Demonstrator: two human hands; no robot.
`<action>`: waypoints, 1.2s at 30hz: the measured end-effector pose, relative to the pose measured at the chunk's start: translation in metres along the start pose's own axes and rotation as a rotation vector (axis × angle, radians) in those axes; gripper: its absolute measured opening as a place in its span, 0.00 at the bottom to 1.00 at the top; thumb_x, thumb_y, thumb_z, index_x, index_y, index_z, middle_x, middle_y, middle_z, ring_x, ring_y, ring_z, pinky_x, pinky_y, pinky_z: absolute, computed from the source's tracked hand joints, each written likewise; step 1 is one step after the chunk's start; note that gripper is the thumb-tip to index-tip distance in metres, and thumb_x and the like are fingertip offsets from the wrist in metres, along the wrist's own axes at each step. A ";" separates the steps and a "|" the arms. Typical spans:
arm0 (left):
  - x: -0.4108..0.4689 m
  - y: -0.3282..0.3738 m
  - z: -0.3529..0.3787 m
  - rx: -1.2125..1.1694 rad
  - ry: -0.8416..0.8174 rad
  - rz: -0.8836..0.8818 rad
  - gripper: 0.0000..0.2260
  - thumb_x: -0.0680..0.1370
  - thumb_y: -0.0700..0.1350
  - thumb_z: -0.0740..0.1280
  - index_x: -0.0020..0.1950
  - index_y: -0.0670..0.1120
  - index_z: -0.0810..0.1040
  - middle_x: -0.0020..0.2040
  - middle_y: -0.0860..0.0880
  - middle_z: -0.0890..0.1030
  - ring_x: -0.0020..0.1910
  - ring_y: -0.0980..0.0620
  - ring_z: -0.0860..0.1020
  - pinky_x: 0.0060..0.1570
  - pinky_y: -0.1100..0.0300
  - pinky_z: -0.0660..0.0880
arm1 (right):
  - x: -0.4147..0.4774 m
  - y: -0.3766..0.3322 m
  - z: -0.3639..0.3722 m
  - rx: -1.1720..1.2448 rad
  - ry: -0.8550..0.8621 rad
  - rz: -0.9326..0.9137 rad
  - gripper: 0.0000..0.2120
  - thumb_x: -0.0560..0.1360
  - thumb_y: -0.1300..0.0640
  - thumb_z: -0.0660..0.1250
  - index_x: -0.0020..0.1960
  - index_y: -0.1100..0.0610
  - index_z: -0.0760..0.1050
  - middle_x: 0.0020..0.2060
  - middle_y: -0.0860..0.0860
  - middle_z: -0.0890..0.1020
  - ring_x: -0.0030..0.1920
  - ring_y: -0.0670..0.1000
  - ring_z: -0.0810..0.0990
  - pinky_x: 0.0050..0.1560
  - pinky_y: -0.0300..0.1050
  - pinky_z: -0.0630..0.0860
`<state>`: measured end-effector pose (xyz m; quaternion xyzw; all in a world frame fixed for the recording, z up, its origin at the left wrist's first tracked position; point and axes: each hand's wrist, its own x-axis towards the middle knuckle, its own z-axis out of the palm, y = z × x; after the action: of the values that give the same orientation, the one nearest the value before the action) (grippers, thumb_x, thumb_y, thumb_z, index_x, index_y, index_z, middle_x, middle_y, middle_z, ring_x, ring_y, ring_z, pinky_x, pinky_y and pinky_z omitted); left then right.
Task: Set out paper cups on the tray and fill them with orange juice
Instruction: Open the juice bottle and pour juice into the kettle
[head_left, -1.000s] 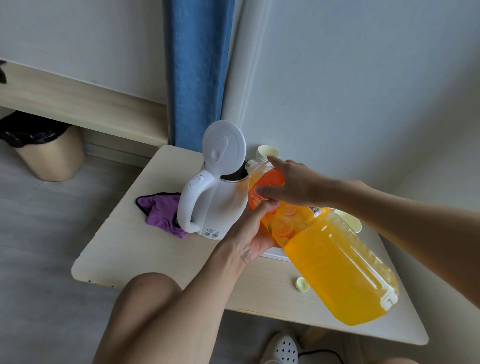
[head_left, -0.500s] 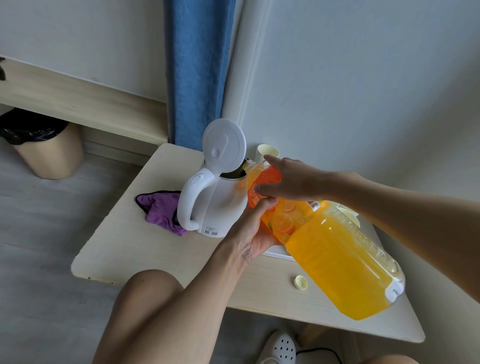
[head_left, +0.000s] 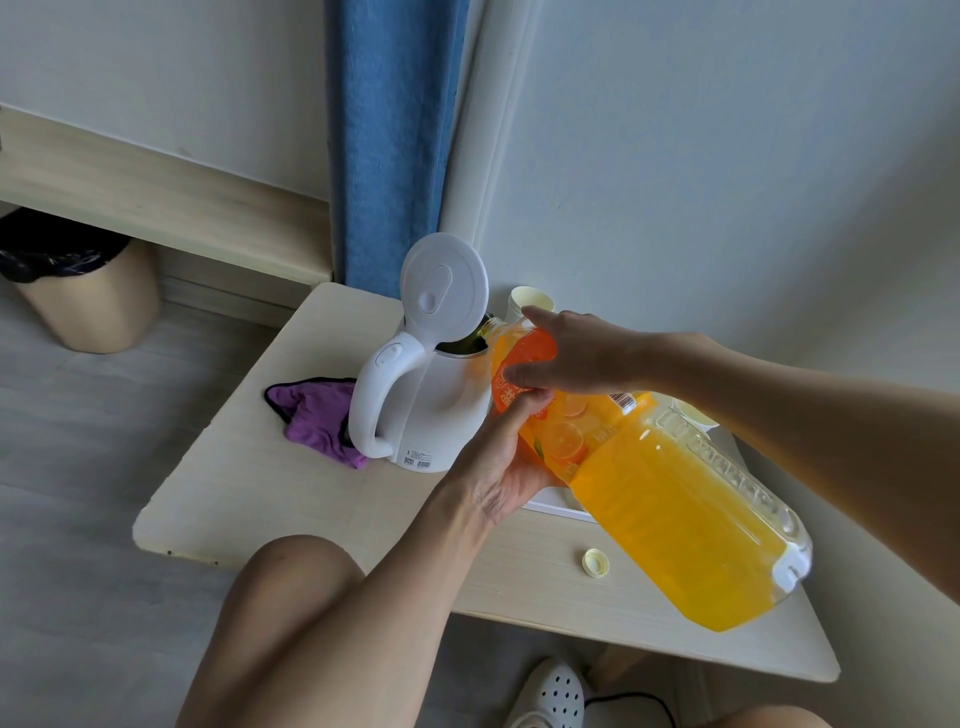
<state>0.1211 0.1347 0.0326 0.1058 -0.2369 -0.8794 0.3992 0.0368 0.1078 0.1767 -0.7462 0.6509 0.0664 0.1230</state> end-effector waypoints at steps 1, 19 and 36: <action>0.000 0.000 0.000 -0.002 0.001 0.002 0.45 0.67 0.51 0.83 0.80 0.49 0.65 0.70 0.36 0.77 0.64 0.35 0.80 0.55 0.34 0.79 | 0.000 0.000 -0.001 -0.005 0.000 -0.002 0.37 0.77 0.38 0.65 0.79 0.49 0.53 0.70 0.55 0.71 0.66 0.59 0.74 0.55 0.50 0.76; 0.003 0.000 0.001 -0.008 -0.015 0.011 0.43 0.70 0.50 0.81 0.80 0.48 0.65 0.71 0.35 0.76 0.66 0.35 0.79 0.55 0.33 0.78 | 0.000 -0.001 -0.003 -0.024 -0.011 -0.014 0.36 0.78 0.39 0.64 0.79 0.50 0.54 0.70 0.54 0.72 0.66 0.59 0.75 0.53 0.48 0.77; 0.004 0.001 0.001 0.003 -0.008 0.034 0.44 0.69 0.51 0.81 0.80 0.49 0.65 0.74 0.36 0.73 0.70 0.33 0.75 0.57 0.31 0.77 | 0.003 -0.002 -0.008 -0.053 -0.035 -0.017 0.38 0.77 0.37 0.64 0.79 0.50 0.53 0.69 0.55 0.73 0.65 0.59 0.75 0.49 0.46 0.74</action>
<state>0.1183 0.1313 0.0341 0.0989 -0.2416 -0.8725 0.4131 0.0384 0.1027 0.1834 -0.7536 0.6401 0.0954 0.1150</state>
